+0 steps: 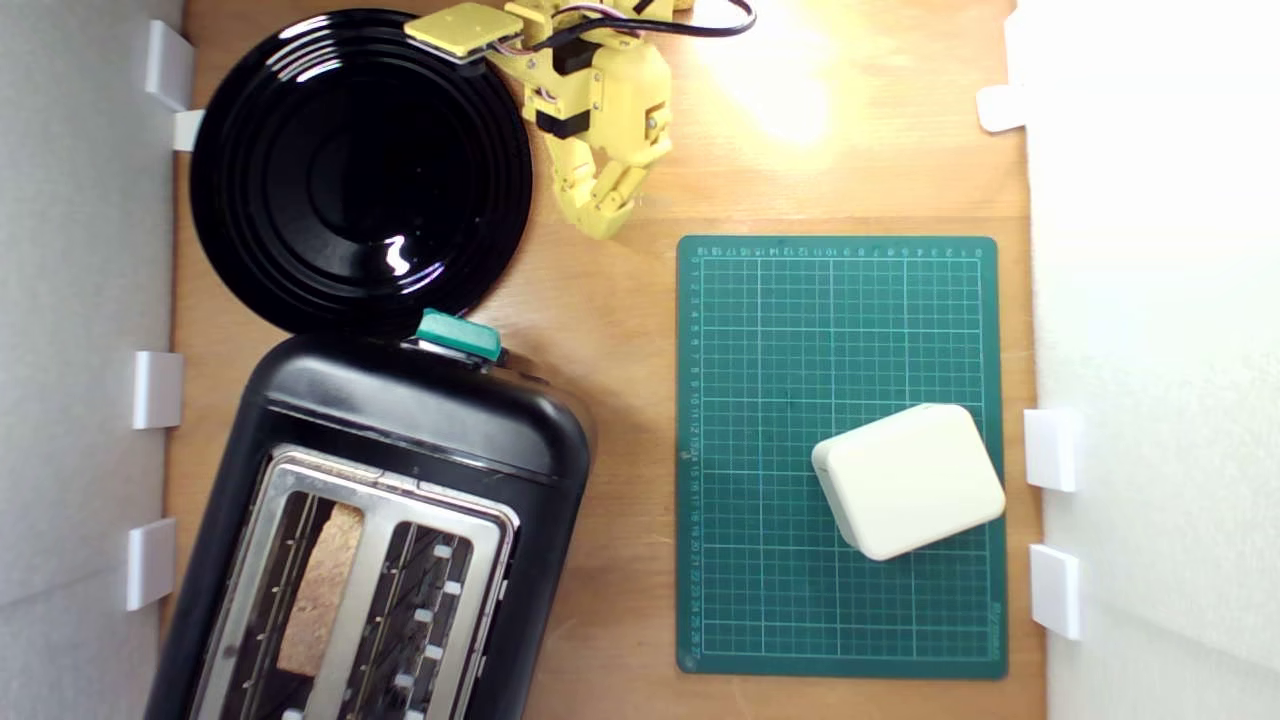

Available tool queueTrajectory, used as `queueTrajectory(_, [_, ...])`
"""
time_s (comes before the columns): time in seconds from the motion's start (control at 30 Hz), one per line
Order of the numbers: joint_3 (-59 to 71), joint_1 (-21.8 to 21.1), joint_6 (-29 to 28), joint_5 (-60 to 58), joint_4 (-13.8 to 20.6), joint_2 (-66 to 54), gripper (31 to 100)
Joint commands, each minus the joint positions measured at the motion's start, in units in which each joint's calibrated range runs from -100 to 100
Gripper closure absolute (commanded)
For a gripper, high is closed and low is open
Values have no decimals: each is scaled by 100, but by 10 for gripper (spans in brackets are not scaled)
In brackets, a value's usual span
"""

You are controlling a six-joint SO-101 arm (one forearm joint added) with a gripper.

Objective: Start toaster

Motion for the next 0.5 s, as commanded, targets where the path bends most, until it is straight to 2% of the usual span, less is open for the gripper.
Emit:
queueTrajectory(0.0, [-704, 29, 228, 24, 207, 624, 989])
queueTrajectory(0.1, [-1177, 29, 412, 24, 244, 1157, 989])
queueTrajectory(0.17, [-1486, 29, 496, 24, 413, 1498, 989])
queueTrajectory(0.47, [-2985, 37, 501, 15, 2092, 2997, 989])
